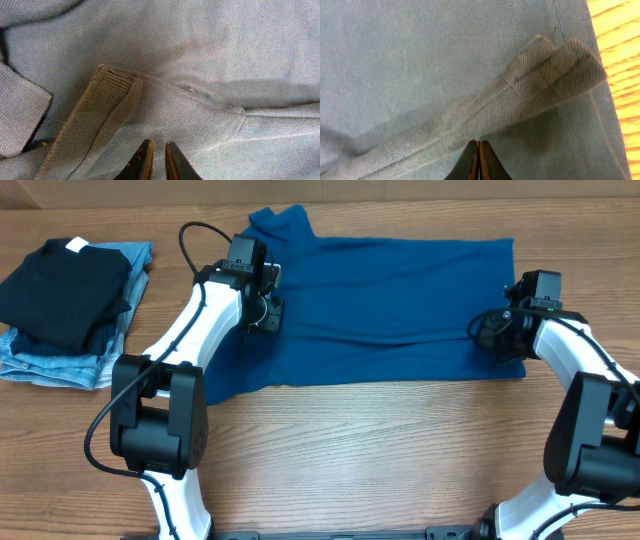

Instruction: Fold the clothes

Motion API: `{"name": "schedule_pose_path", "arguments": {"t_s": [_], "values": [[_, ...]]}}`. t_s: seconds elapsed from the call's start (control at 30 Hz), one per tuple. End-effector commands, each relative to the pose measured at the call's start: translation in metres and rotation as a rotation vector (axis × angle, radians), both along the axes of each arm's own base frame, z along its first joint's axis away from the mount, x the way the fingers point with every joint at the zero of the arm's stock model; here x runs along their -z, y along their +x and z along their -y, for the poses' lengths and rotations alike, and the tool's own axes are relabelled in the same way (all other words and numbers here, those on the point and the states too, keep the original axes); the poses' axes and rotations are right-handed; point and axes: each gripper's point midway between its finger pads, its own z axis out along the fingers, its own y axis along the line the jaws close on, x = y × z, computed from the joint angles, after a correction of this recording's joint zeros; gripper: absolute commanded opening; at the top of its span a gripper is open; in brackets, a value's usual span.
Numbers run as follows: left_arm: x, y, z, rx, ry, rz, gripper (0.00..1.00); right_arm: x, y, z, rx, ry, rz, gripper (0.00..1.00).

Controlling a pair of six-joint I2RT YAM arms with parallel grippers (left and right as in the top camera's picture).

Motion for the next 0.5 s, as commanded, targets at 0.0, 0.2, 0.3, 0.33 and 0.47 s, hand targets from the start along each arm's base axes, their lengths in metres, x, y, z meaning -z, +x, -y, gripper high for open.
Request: {"name": "schedule_pose_path", "arguments": {"t_s": [0.0,0.2,0.3,0.33,0.47], "values": [[0.006,-0.005,0.000,-0.003,0.007,-0.019,0.13,0.003,0.001,-0.005,0.001,0.030,0.009,0.04],[0.007,-0.004,-0.001,-0.005,0.009,-0.014,0.14,-0.005,0.022,-0.001,0.019,0.024,0.105,0.04],[0.007,-0.004,-0.001,-0.006,0.009,-0.014,0.16,-0.011,0.034,0.001,0.018,0.012,0.164,0.04],[0.007,-0.004,-0.001,-0.006,0.009,-0.014,0.16,-0.014,0.039,0.002,0.019,0.010,0.186,0.04],[0.001,0.005,0.001,-0.005,0.001,0.017,0.10,-0.038,0.057,-0.010,-0.026,0.081,0.251,0.04]]}}
